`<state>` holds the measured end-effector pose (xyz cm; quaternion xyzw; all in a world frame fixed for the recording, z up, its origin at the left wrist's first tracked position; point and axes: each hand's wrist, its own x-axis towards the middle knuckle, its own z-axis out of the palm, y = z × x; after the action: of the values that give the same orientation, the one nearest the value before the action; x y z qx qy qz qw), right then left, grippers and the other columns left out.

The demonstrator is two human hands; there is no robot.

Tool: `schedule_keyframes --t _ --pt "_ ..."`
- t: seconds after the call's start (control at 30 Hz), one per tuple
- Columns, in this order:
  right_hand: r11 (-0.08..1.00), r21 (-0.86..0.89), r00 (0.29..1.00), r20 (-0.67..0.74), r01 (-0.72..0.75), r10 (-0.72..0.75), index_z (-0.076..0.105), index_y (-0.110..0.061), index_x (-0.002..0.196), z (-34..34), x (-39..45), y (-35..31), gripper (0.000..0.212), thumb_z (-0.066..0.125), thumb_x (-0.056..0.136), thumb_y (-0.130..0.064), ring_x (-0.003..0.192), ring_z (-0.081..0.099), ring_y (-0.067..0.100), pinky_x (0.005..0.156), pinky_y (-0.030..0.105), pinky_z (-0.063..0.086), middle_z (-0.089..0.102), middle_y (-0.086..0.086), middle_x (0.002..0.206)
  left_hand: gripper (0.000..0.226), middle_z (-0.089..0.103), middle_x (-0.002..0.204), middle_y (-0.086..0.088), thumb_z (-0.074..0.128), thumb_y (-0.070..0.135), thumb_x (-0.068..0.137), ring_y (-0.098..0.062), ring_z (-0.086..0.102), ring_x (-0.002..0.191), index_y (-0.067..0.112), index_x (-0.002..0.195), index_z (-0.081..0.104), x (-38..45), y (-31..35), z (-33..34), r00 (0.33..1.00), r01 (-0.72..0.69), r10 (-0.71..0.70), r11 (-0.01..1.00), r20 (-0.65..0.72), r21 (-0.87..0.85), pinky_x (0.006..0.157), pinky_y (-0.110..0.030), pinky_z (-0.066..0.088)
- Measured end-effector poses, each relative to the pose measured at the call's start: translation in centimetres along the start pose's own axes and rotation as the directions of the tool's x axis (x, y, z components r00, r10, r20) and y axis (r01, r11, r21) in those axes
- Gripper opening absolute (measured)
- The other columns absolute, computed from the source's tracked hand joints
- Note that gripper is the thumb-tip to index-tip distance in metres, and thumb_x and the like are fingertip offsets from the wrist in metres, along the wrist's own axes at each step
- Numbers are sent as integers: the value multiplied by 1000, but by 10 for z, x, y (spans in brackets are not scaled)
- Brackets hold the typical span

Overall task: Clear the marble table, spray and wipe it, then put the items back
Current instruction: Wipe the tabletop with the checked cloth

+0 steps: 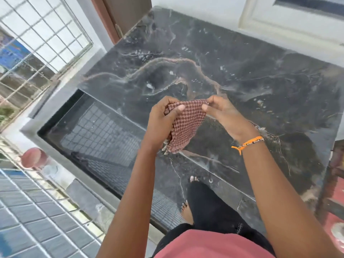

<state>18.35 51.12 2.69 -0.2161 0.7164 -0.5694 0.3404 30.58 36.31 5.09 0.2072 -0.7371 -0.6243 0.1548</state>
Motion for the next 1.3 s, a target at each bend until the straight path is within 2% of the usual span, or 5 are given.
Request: schedule_keyframes --t 0.27,0.6,0.8,1.07,1.3 --pt "978 190 942 336 -86 18 62 -15 114 52 65 3 46 73 71 -22 110 63 16 95 29 48 70 0 112 18 69 68 3 53 11 93 -11 66 64 16 78 63 59 -19 -59 984 170 -175 911 22 -374 57 -26 55" --pt "954 277 992 81 -117 99 63 -17 112 89 194 -28 30 68 82 -13 101 67 18 84 28 56 72 1 107 62 65 109 -1 65 36 84 -17 67 92 24 134 29 194 -65 -136 776 629 -599 756 198 -182 78 -34 57" --pt "898 416 980 -70 -140 185 56 -12 120 102 240 -50 40 59 84 5 92 68 12 74 25 56 70 0 102 64 54 117 -4 70 18 81 -19 59 105 20 135 36 242 -85 -154 855 519 -519 854 27 -22 83 -30 54" --pt "762 -634 856 -460 -132 -235 49 -10 111 122 323 -92 36 61 77 -8 89 53 24 67 29 34 52 8 113 43 52 119 -6 64 21 84 -24 50 112 14 124 51 302 -102 -176 981 163 -194 797 -9 582 102 -39 38" --pt "707 -673 923 -376 -215 -77 60 -9 104 198 381 -65 21 51 94 -25 101 53 29 84 37 42 58 9 107 63 37 141 -3 65 30 82 -23 27 137 16 137 36 339 -122 -237 971 -69 -162 511 175 857 117 -52 4"
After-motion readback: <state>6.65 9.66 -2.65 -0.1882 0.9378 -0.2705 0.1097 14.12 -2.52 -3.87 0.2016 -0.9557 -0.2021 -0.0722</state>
